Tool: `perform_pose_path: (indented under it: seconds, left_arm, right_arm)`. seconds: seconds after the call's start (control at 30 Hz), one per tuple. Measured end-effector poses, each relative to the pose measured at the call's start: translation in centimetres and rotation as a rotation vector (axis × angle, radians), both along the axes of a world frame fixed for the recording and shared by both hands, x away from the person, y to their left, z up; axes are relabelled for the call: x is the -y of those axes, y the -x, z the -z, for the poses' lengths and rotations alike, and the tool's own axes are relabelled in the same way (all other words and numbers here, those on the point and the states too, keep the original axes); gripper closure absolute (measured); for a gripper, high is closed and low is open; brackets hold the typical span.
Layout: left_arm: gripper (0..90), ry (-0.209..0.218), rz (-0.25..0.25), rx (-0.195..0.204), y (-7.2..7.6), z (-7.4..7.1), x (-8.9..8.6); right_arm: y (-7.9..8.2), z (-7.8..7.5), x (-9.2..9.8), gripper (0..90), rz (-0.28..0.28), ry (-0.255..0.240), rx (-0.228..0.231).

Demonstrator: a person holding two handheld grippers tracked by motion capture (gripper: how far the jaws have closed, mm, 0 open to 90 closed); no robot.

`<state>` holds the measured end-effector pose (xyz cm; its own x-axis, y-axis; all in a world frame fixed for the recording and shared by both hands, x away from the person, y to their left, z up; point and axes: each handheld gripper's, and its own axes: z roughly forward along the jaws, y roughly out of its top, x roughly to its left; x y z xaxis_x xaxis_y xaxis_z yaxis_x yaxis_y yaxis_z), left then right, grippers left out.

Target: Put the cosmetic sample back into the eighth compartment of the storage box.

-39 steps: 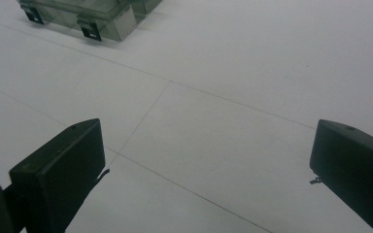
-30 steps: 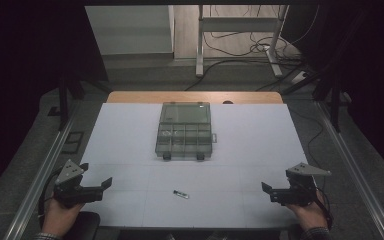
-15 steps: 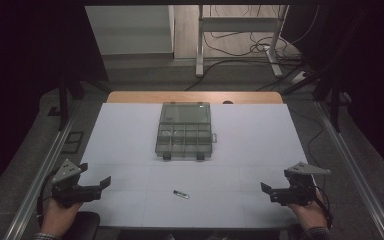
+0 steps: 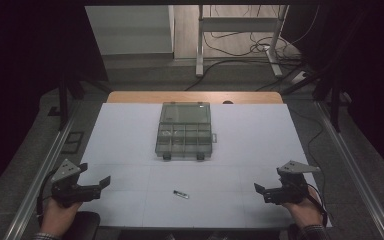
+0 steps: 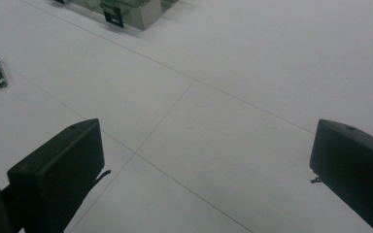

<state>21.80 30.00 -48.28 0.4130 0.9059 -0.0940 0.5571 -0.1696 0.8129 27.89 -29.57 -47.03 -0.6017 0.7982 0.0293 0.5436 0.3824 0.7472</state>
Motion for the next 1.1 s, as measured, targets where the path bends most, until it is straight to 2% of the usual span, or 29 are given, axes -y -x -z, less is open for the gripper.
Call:
perform_pose_path:
  seconds: [0.2,0.6,0.8,0.9,1.1]
  left_arm:
    - [3.9,0.004,0.0,0.0,0.0,0.0,-0.1]
    - [4.0,0.006,0.001,-0.001,0.0,0.0,-0.1]
    - [3.9,0.01,0.0,-0.002,-0.1,0.0,-0.1]
    - [3.9,0.01,0.0,-0.002,-0.1,0.0,-0.1]
    - [4.0,0.01,0.0,-0.003,-0.1,0.0,-0.1]
  right_arm:
    - [-0.3,0.0,-0.9,0.0,-0.043,0.01,0.009]
    - [-0.8,0.2,-2.3,0.0,-0.066,0.013,-0.01]
    - [-1.0,0.1,-3.3,0.0,-0.101,-0.002,-0.019]
    - [-1.1,0.0,-3.7,0.0,-0.118,0.013,-0.016]
    - [-1.3,-0.1,-4.0,0.0,-0.129,0.011,-0.025]
